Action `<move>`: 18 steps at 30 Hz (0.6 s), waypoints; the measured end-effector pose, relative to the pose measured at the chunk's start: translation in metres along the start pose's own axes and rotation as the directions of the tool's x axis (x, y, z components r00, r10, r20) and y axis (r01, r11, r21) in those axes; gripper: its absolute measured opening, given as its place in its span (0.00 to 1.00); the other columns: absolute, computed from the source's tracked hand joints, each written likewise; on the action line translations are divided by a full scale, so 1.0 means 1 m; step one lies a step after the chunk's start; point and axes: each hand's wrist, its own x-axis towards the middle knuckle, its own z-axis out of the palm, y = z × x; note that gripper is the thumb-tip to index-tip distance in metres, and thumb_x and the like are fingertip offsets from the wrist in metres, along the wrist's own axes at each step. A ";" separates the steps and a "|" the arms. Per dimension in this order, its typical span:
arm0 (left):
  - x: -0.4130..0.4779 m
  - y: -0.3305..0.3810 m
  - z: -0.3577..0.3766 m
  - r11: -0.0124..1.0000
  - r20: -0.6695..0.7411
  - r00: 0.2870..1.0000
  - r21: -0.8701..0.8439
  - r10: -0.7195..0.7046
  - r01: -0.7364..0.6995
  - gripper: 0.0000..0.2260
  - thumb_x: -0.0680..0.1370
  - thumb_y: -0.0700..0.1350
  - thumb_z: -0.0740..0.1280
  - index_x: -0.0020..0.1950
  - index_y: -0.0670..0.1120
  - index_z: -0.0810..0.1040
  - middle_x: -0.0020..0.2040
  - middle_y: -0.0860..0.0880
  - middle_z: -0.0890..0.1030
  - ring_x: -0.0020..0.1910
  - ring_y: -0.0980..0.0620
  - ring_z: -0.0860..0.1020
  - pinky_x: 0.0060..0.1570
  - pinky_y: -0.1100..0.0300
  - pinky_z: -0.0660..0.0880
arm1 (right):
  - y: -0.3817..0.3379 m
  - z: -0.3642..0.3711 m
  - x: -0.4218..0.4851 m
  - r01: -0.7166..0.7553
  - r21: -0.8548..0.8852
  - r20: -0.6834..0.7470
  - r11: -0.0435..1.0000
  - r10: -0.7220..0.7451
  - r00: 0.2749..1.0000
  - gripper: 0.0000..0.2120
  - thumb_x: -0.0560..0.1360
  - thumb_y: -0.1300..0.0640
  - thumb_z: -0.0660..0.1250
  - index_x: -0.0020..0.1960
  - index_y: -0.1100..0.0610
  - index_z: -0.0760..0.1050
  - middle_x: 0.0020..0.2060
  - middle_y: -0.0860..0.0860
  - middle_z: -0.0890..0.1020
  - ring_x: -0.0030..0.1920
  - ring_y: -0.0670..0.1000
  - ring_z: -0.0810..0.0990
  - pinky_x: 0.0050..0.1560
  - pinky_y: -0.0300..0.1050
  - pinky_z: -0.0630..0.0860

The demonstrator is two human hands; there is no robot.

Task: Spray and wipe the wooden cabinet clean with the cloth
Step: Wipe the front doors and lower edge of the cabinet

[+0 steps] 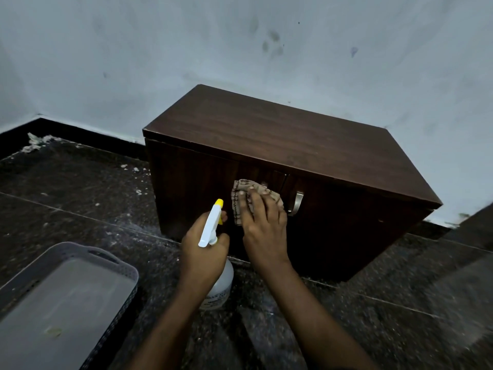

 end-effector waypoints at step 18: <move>-0.004 0.003 -0.001 1.000 0.023 1.000 0.016 0.021 -0.021 0.23 0.73 0.32 0.67 0.53 0.61 0.82 0.39 0.59 0.83 0.33 0.60 0.79 0.34 0.69 0.73 | 0.015 -0.016 0.020 0.112 -0.039 -0.145 0.993 -0.116 0.983 0.18 0.79 0.58 0.60 0.65 0.57 0.80 0.64 0.53 0.81 0.66 0.60 0.75 0.65 0.61 0.70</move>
